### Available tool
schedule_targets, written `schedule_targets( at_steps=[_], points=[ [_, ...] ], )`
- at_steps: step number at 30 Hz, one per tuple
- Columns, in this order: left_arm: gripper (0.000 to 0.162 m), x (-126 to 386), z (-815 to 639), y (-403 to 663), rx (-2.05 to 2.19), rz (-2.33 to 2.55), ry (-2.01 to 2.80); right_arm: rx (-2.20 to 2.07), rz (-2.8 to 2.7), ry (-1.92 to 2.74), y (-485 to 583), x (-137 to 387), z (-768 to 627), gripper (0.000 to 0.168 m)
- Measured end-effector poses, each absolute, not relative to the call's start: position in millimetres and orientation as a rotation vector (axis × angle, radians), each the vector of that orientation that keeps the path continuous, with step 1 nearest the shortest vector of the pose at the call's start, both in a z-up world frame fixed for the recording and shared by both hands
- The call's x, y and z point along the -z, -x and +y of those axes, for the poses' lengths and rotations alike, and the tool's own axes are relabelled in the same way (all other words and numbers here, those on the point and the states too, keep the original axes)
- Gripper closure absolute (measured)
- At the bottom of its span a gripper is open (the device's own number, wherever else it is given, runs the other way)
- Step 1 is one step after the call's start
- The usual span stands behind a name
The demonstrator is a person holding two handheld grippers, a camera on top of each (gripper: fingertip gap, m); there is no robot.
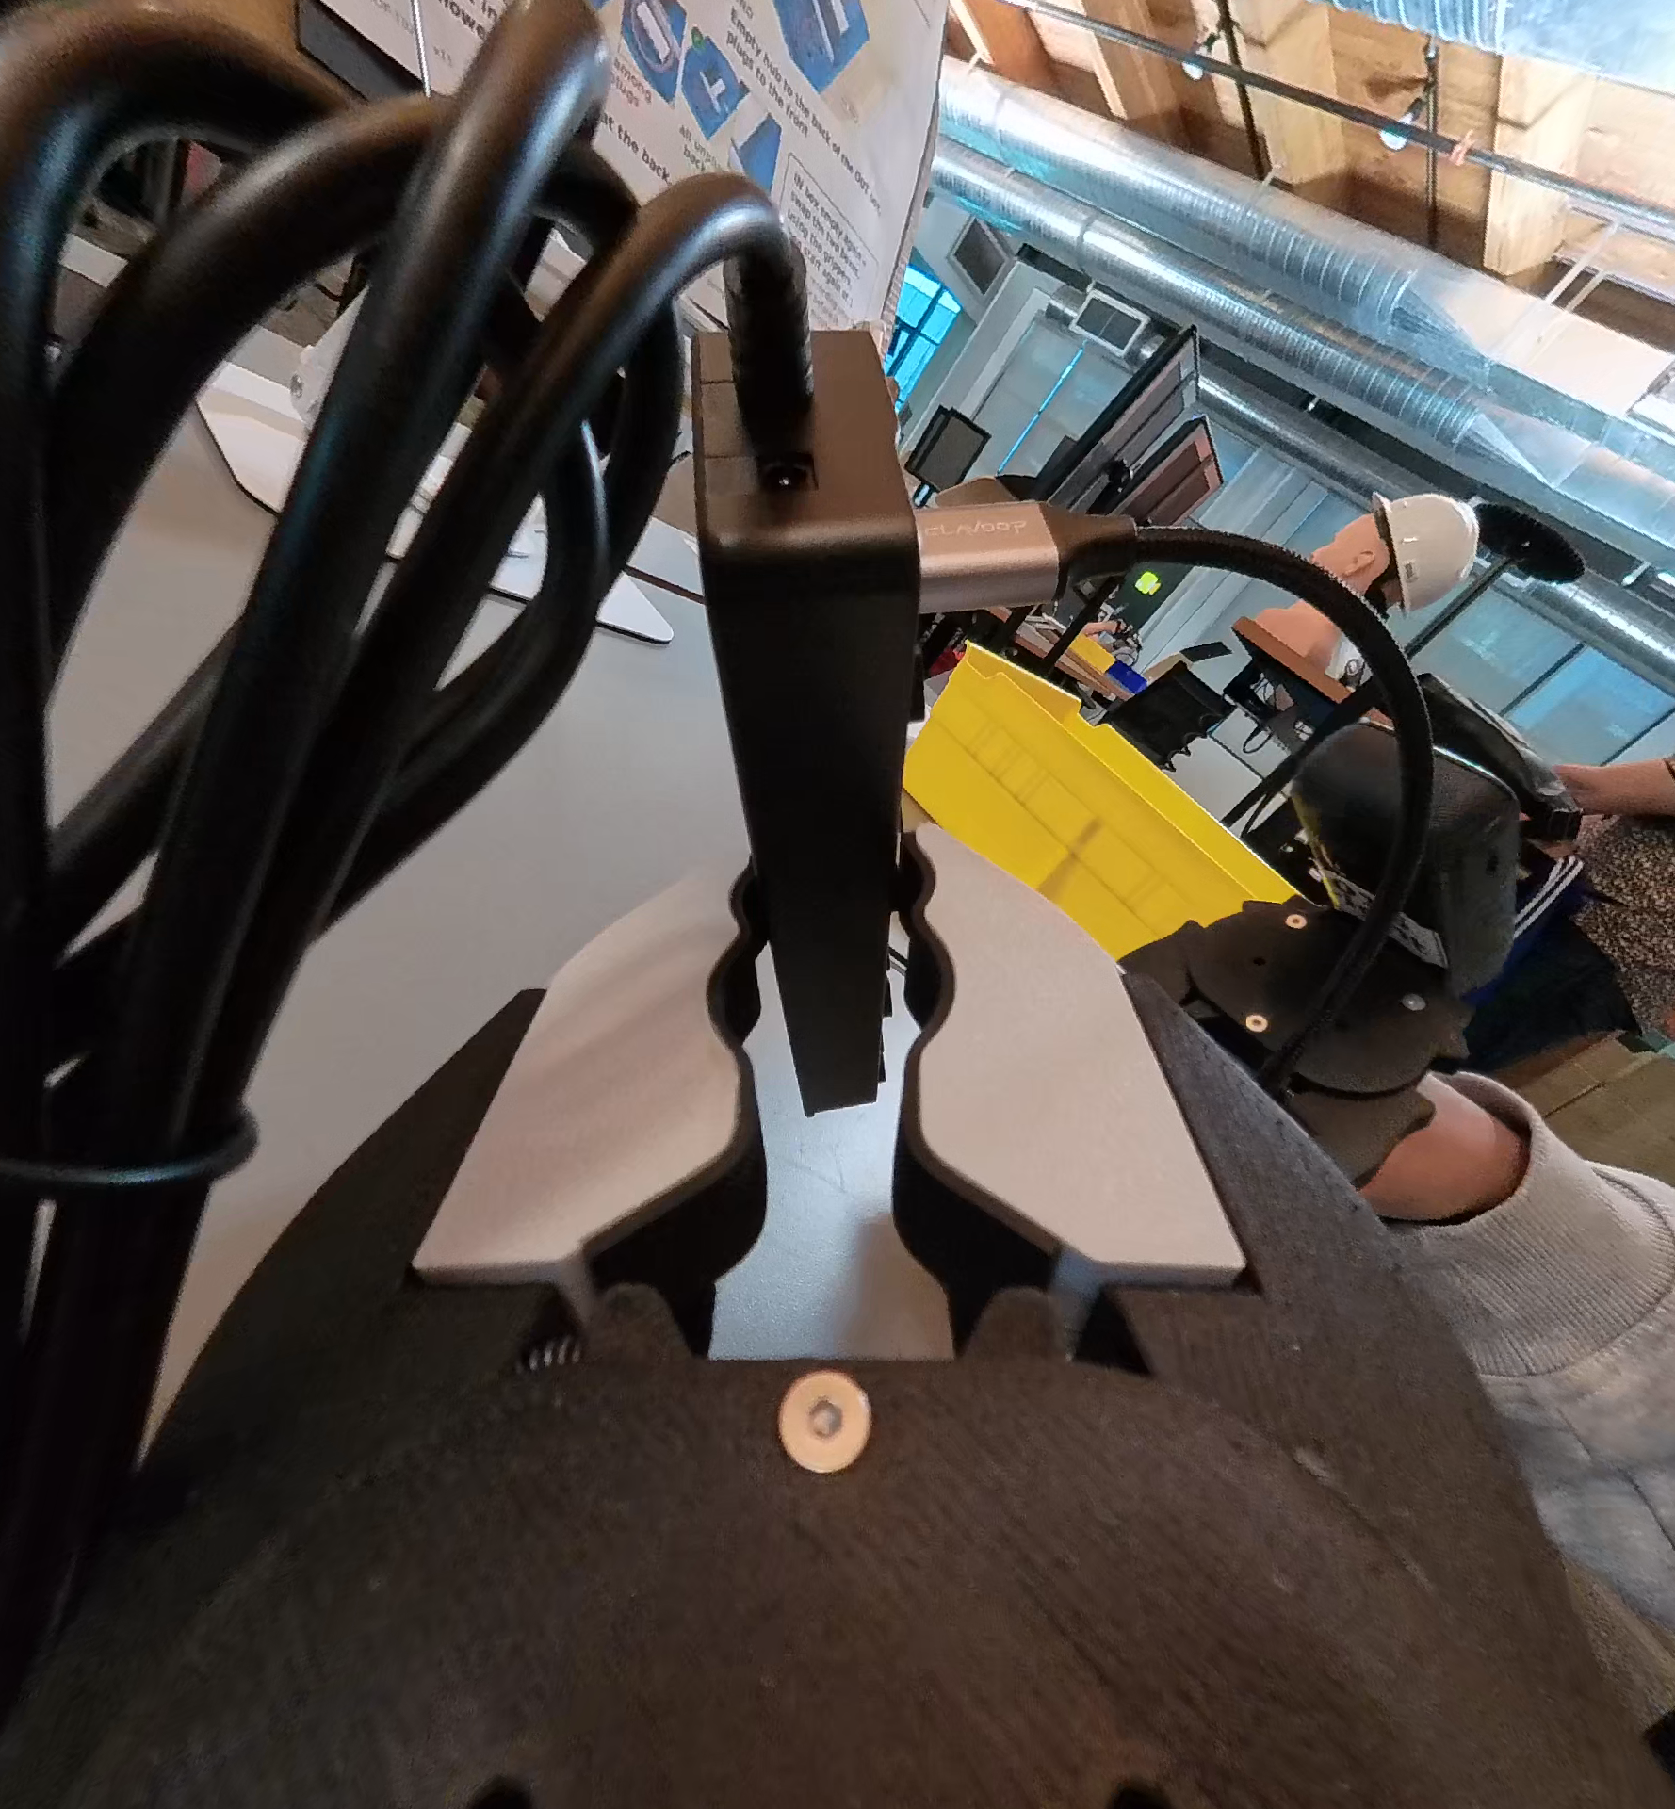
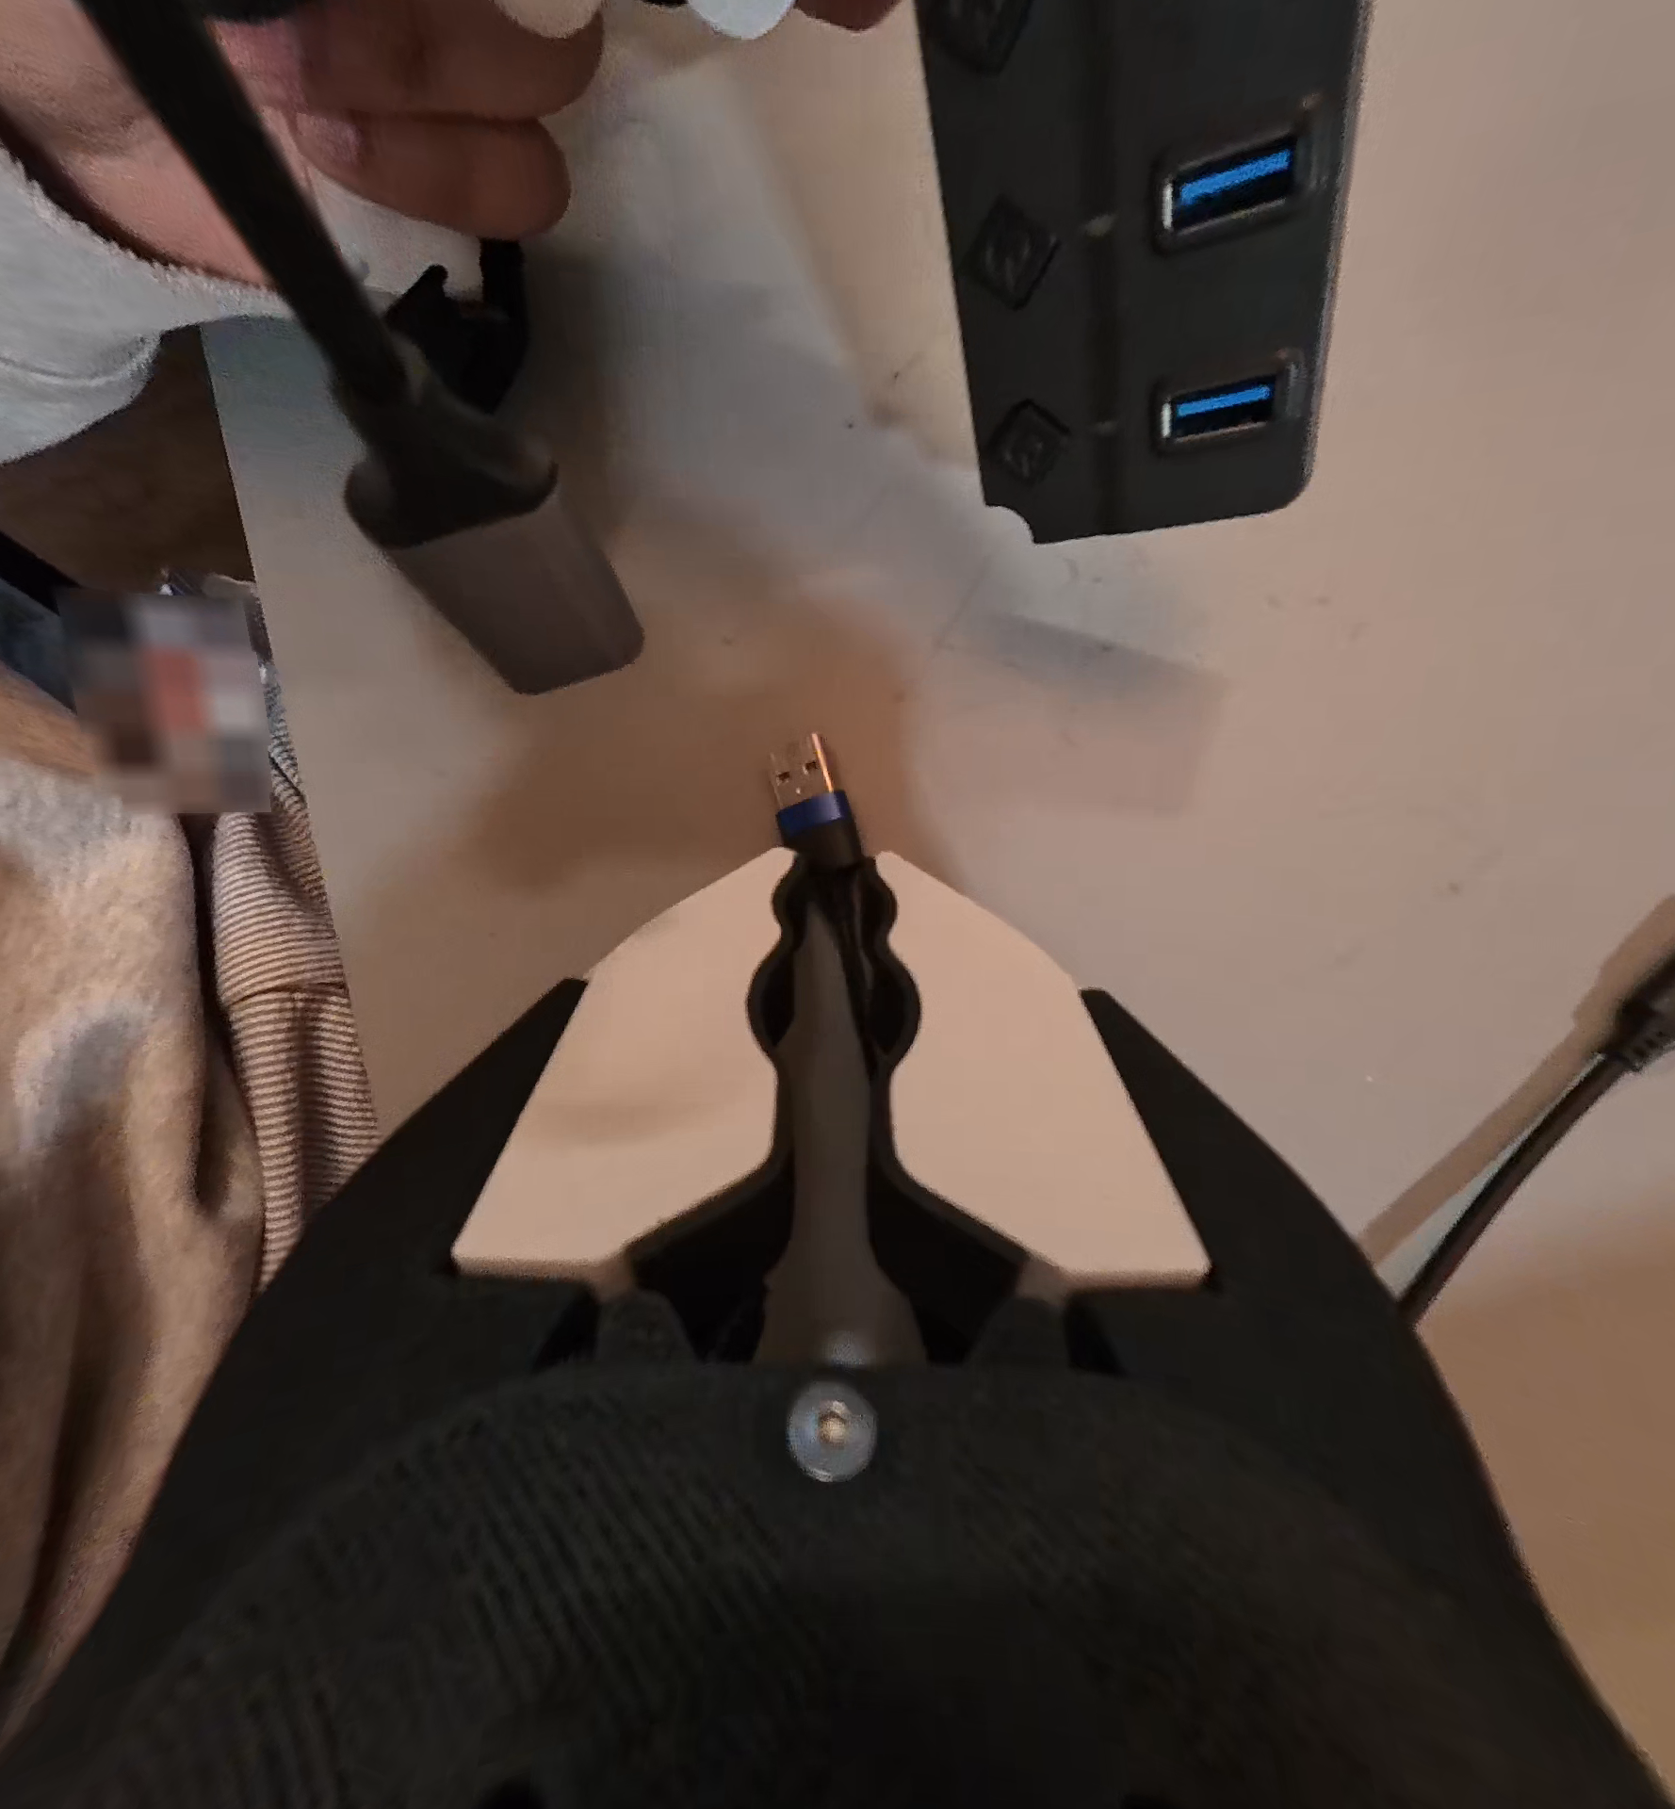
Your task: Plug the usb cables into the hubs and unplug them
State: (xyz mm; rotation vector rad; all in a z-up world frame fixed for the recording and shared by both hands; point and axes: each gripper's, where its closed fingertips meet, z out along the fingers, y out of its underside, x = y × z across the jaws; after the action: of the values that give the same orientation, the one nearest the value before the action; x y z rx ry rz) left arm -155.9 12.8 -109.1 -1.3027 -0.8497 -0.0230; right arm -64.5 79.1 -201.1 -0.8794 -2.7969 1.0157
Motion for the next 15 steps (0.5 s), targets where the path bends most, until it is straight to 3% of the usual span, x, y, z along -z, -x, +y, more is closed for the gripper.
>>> schedule_targets(
  at_steps=[15],
  points=[
    [0.134, 108.4, 13.0, 155.0, 0.013, -0.844, 1.306, -0.923, -2.782, 0.82, 65.0, 199.9, 79.8, 0.164]
  ],
)
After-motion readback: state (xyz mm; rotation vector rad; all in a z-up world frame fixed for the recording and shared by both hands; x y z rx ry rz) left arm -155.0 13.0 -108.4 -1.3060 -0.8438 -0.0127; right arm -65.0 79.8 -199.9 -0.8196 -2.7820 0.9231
